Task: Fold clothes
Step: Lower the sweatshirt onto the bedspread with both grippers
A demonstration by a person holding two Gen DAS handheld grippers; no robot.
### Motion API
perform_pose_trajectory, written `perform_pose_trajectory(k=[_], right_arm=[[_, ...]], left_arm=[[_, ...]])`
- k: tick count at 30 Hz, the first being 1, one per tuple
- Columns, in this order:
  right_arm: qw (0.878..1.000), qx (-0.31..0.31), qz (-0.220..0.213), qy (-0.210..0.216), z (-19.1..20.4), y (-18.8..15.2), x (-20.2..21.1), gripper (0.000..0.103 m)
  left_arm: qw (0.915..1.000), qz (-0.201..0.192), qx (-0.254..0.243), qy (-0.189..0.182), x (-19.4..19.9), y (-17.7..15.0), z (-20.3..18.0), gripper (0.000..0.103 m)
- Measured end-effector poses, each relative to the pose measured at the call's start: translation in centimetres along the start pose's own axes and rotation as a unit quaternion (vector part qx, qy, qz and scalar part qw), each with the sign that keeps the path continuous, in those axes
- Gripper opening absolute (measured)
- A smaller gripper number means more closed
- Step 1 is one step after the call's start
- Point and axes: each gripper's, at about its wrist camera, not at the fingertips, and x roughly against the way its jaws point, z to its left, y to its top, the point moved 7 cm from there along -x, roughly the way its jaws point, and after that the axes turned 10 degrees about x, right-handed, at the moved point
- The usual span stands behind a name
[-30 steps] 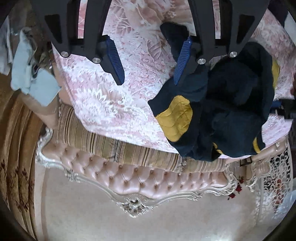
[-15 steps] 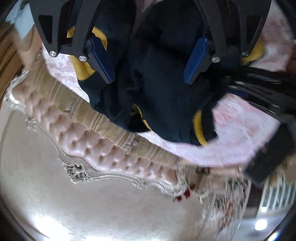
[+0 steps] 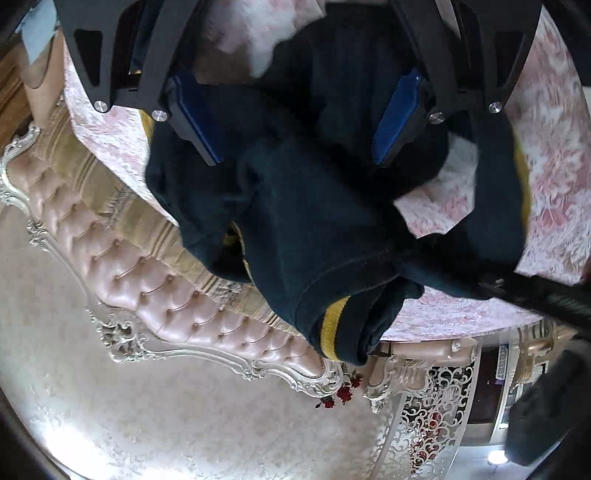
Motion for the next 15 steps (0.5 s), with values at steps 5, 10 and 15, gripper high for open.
perform_pose_trajectory(k=[5, 10, 15], right_arm=[[0.999, -0.040, -0.019, 0.008, -0.8, 2.1, -1.8, 0.025], [0.996, -0.062, -0.045, -0.055, -3.6, 3.6, 0.5, 0.010], [0.989, -0.109, -0.069, -0.068, -7.3, 4.4, 4.6, 0.010]], left_arm=[[0.9999, -0.016, -0.006, 0.004, 1.7, 1.0, 2.4, 0.012], [0.9980, -0.055, -0.002, 0.031, 3.5, 3.7, 5.5, 0.012], [0.9925, -0.115, -0.014, 0.041, 10.0, 7.0, 6.8, 0.011]])
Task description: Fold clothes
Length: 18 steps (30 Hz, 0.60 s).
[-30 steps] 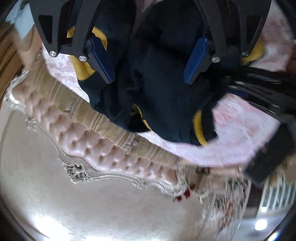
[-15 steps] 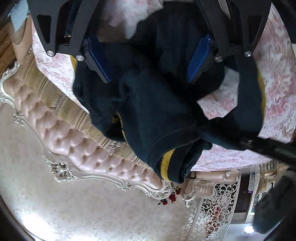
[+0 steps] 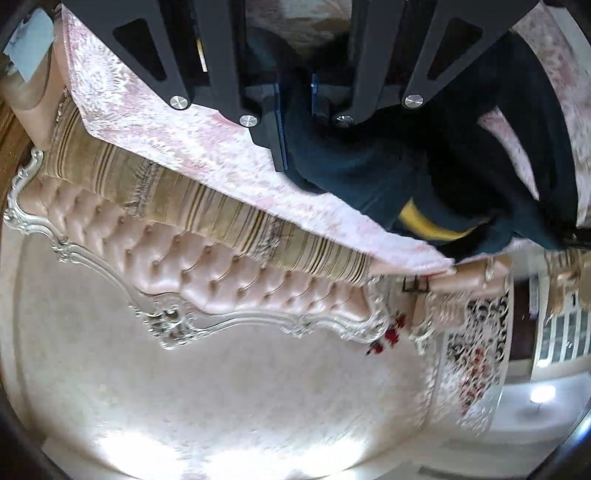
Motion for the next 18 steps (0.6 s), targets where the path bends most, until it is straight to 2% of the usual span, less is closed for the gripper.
perform_pose_trajectory(k=[4, 6, 9, 11, 12, 14, 16, 18], right_arm=[[0.999, -0.027, -0.015, -0.012, -2.2, 0.5, 2.2, 0.010], [1.000, -0.030, -0.009, -0.004, -2.4, 0.0, 2.1, 0.010], [0.999, -0.031, 0.033, 0.021, -0.8, -2.8, 0.1, 0.010], [0.997, -0.031, 0.059, 0.036, 0.4, -4.7, -1.0, 0.010], [0.996, -0.030, 0.070, 0.043, 1.0, -5.7, -1.4, 0.010], [0.994, -0.028, 0.090, 0.055, 2.2, -7.4, -2.0, 0.010], [0.991, -0.023, 0.110, 0.077, 3.5, -9.0, -2.4, 0.010], [0.987, -0.009, 0.122, 0.101, 5.1, -10.3, -2.5, 0.010]], left_arm=[[0.9994, -0.010, 0.010, 0.032, 0.5, 1.1, 3.4, 0.012], [0.9989, 0.020, 0.019, 0.037, -1.4, -0.4, 4.8, 0.013], [0.9955, 0.051, 0.046, 0.066, -4.1, -2.7, 6.6, 0.019], [0.9919, 0.065, 0.069, 0.086, -4.9, -4.2, 8.1, 0.037], [0.9917, 0.062, 0.074, 0.085, -4.6, -4.5, 8.5, 0.043], [0.9916, 0.057, 0.082, 0.083, -4.0, -5.0, 9.1, 0.066], [0.9919, 0.045, 0.087, 0.080, -2.9, -5.2, 9.4, 0.068], [0.9938, 0.033, 0.087, 0.061, -2.0, -4.9, 8.2, 0.069]])
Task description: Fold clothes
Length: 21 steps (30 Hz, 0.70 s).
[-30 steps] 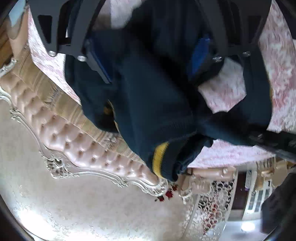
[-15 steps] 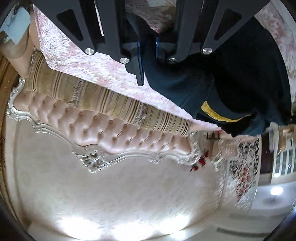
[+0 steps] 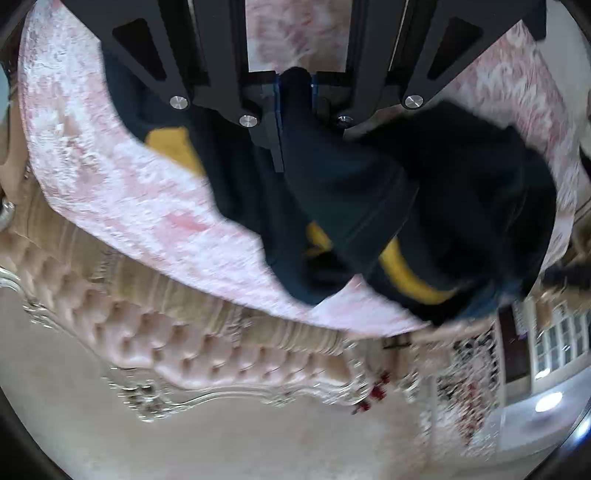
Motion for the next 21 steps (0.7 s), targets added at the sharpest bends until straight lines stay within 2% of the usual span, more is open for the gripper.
perform_pose_trajectory(k=[3, 5, 9, 10, 12, 13, 16, 18, 19, 20, 21], right_arm=[[0.999, 0.044, 0.003, 0.020, 2.9, -1.1, -0.1, 0.010], [0.998, 0.058, 0.003, 0.026, 4.1, -1.6, 0.0, 0.010], [0.998, 0.051, 0.004, 0.038, 5.1, -2.0, 0.4, 0.010], [0.998, 0.055, 0.004, 0.039, 5.4, -2.1, 0.7, 0.010], [0.997, 0.065, -0.004, 0.049, 6.3, -2.2, 1.8, 0.010], [0.996, 0.070, -0.007, 0.055, 6.8, -2.2, 2.3, 0.010], [0.992, 0.094, -0.013, 0.079, 8.5, -2.9, 3.6, 0.010], [0.989, 0.109, -0.012, 0.098, 9.6, -3.5, 4.1, 0.010], [0.987, 0.117, -0.012, 0.108, 10.2, -3.8, 4.4, 0.010], [0.985, 0.129, -0.013, 0.114, 10.9, -4.0, 4.6, 0.010], [0.983, 0.141, -0.014, 0.121, 11.6, -4.2, 4.8, 0.010]], left_arm=[[0.9978, -0.001, -0.031, -0.058, 1.0, -0.1, -3.8, 0.069], [0.9930, 0.006, -0.075, -0.091, 0.6, -1.4, -7.4, 0.069], [0.9862, 0.004, -0.153, -0.064, -1.7, -3.0, -12.3, 0.074], [0.9856, 0.016, -0.155, -0.065, -2.5, -3.5, -13.2, 0.077], [0.9895, 0.059, -0.100, -0.086, -3.7, -3.9, -13.6, 0.079], [0.9883, 0.084, -0.057, -0.113, -4.2, -4.0, -13.6, 0.079], [0.9846, 0.101, 0.013, -0.142, -4.5, -3.8, -12.8, 0.079], [0.9792, 0.111, 0.058, -0.159, -4.6, -3.5, -12.2, 0.078], [0.9747, 0.117, 0.081, -0.172, -4.6, -3.3, -11.9, 0.062], [0.9709, 0.118, 0.097, -0.184, -4.4, -3.1, -11.5, 0.030], [0.9692, 0.119, 0.104, -0.189, -4.4, -2.9, -11.3, 0.014]])
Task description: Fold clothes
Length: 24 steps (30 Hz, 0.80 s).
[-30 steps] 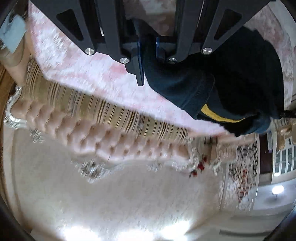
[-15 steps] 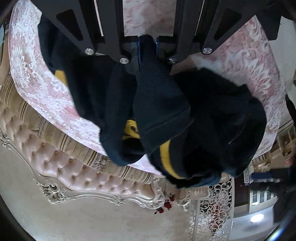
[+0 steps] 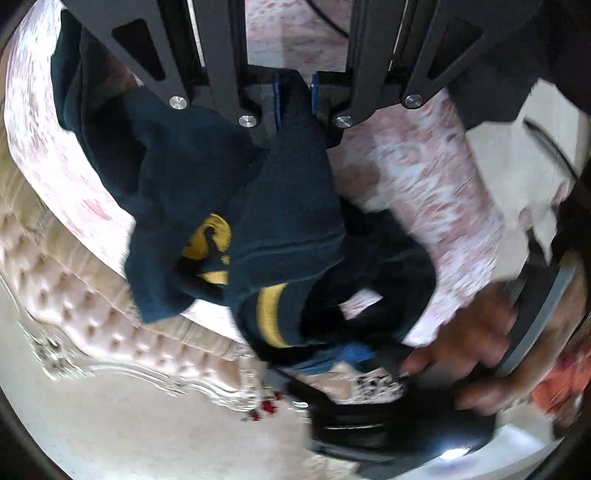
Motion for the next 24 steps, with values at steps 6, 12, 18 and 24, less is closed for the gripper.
perform_pose_trajectory(k=[6, 12, 18, 24], right_arm=[[1.000, -0.003, 0.000, 0.005, -0.8, 0.0, 0.9, 0.025], [0.998, -0.051, -0.014, -0.038, -6.5, 0.0, 4.5, 0.071], [0.997, -0.071, -0.038, -0.019, -9.8, 2.1, 7.0, 0.078], [0.997, -0.075, -0.022, -0.001, -11.0, 1.9, 7.5, 0.079]], left_arm=[[0.9995, -0.023, -0.008, 0.018, 3.0, 0.5, 1.8, 0.012], [0.9996, -0.017, -0.011, 0.022, 5.4, -1.2, 4.1, 0.013], [0.9990, -0.024, 0.000, 0.038, 6.7, -2.0, 6.0, 0.013], [0.9982, -0.026, 0.010, 0.053, 7.4, -1.9, 8.3, 0.012]])
